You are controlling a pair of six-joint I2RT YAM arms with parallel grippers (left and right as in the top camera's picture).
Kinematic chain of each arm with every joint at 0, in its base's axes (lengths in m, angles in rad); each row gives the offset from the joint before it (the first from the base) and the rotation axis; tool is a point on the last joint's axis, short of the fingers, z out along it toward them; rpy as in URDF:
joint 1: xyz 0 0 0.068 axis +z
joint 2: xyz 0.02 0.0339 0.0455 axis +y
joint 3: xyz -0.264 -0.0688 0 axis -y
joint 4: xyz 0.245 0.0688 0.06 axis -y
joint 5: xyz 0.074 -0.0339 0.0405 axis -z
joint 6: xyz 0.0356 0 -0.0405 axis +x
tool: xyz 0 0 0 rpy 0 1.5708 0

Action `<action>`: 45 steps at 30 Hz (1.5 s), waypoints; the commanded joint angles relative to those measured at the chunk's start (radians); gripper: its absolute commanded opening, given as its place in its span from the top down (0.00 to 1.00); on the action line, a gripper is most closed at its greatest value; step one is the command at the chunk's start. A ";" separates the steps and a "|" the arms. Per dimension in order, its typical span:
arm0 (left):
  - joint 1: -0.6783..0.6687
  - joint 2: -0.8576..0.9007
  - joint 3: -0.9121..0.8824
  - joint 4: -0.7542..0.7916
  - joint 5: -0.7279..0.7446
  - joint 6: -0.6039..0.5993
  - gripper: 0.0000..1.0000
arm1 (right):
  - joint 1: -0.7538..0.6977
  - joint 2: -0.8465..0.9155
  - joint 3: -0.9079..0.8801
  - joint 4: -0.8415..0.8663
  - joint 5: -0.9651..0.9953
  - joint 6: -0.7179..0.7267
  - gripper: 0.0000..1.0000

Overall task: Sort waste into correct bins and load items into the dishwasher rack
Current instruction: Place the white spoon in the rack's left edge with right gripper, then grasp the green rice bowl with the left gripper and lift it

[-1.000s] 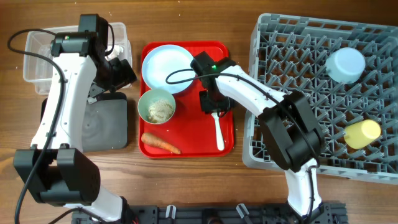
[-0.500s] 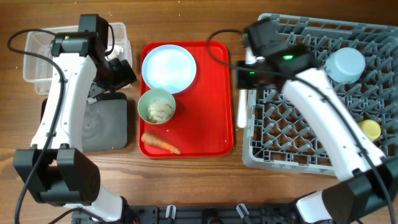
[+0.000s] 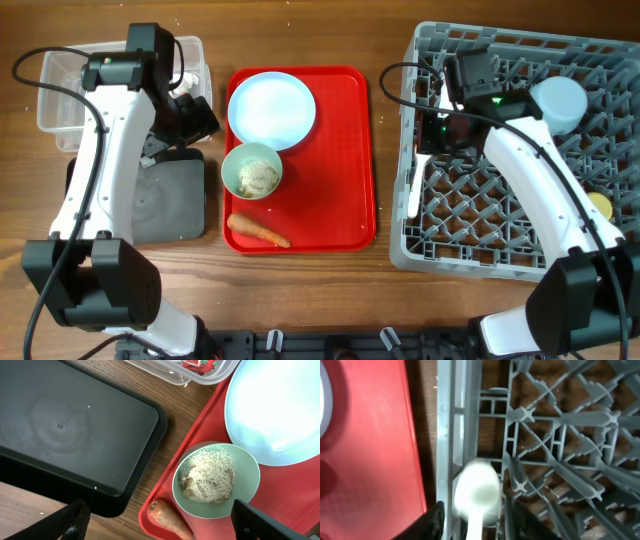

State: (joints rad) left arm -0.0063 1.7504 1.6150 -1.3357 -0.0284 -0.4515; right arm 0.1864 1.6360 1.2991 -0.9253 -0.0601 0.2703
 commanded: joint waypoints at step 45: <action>-0.483 0.372 -0.045 0.257 -0.010 -0.029 0.67 | 0.003 -0.226 0.010 -0.033 0.071 -0.155 0.17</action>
State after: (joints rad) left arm -0.4862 2.1113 1.5806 -1.0821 -0.0288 -0.4767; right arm 0.1864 1.4040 1.2984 -0.9569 -0.0055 0.1009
